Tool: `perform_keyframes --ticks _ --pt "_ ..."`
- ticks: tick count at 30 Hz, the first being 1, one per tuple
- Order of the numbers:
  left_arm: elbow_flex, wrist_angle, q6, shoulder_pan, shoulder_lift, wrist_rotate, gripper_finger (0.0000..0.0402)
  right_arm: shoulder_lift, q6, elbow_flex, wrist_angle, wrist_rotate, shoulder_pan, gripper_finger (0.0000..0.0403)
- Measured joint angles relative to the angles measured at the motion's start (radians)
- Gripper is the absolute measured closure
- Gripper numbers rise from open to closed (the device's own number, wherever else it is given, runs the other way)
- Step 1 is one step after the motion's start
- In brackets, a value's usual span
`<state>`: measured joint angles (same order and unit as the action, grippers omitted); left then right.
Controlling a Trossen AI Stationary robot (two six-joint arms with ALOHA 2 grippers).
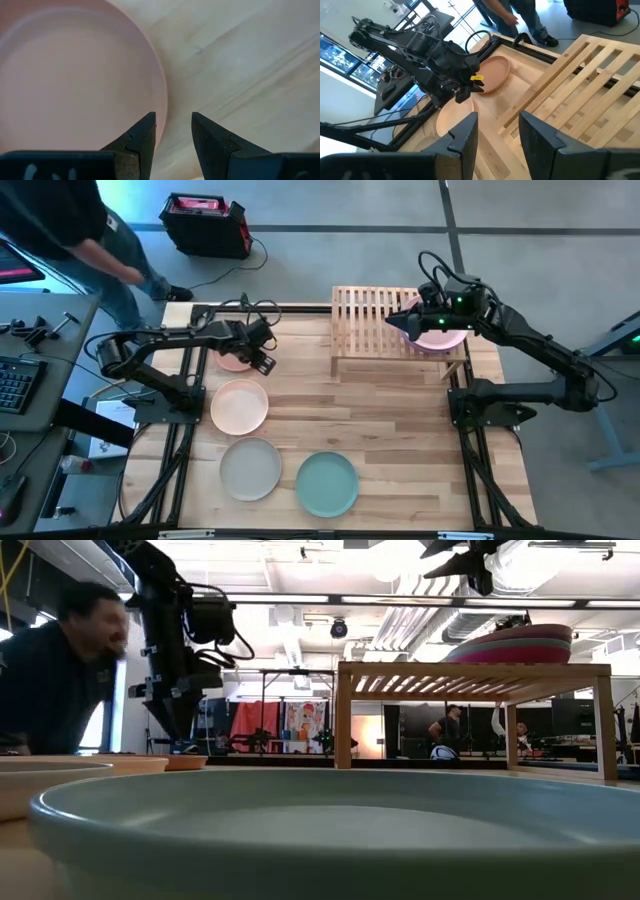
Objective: Place and stack plates onto a shelf
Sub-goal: Put the brown plate on the shelf
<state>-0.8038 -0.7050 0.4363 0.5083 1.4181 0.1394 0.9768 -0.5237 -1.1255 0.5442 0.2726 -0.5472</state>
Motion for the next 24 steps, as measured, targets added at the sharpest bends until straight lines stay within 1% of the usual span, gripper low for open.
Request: perform_keyframes --ticks 6,12,24 --pt "0.05 0.053 0.009 0.0 0.0 -0.006 0.0286 0.0 0.009 0.0 0.0 0.0 0.0 0.0279" --pt "0.057 0.058 0.008 0.005 0.005 -0.003 0.0286 0.0 0.009 0.0 0.0 0.0 0.0 0.0279" --pt "0.055 0.071 0.008 0.005 0.14 -0.008 0.0287 0.0 0.009 0.0 0.0 0.0 0.0 0.0279"
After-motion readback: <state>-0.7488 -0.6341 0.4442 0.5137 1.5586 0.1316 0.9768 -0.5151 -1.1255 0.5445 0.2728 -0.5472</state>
